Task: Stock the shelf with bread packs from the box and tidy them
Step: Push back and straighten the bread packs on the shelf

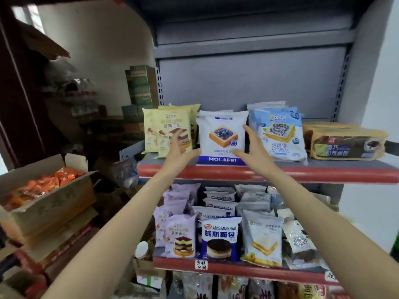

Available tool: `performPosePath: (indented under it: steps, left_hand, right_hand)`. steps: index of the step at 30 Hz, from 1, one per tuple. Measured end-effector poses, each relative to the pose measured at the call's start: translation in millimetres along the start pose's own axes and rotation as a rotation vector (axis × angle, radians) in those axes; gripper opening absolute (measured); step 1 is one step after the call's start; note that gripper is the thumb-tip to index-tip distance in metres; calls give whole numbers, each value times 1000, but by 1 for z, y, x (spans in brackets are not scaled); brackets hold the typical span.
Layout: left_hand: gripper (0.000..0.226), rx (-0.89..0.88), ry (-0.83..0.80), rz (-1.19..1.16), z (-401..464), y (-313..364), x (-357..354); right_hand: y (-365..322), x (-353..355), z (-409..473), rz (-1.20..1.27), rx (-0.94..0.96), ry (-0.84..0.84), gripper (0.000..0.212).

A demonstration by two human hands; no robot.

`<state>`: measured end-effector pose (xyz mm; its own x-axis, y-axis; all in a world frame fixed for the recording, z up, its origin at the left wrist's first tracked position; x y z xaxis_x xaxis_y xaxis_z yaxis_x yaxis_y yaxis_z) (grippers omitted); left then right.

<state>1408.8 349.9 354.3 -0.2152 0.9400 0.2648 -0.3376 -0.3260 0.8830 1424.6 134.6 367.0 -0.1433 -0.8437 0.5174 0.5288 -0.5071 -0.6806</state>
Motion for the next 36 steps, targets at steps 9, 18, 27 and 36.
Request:
performPosePath:
  steps: [9, 18, 27, 36]
  left_hand:
    - [124, -26, -328, -63, 74, -8, -59]
    - [145, -65, -338, -138, 86, -17, -74]
    - [121, -601, -113, 747, 67, 54, -50]
    - [116, -423, -490, 1057, 102, 40, -80]
  right_hand:
    - [0, -18, 49, -60, -99, 2, 62]
    - [0, -27, 57, -71, -52, -97, 61]
    - [6, -5, 69, -306, -12, -189, 55]
    - [-28, 9, 170, -533, 178, -267, 31]
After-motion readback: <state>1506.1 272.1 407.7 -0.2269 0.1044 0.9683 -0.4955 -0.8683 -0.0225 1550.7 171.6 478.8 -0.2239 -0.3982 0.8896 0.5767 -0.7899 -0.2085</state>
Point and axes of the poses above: each hand's wrist, its own z-axis towards the middle knuckle, its own x-axis out of the back of the hand, y = z × x, the point moved 9 cm from there along z, towards the middle knuckle, and after that the axes turned 1 degree about -y, right-handed, at the moved point
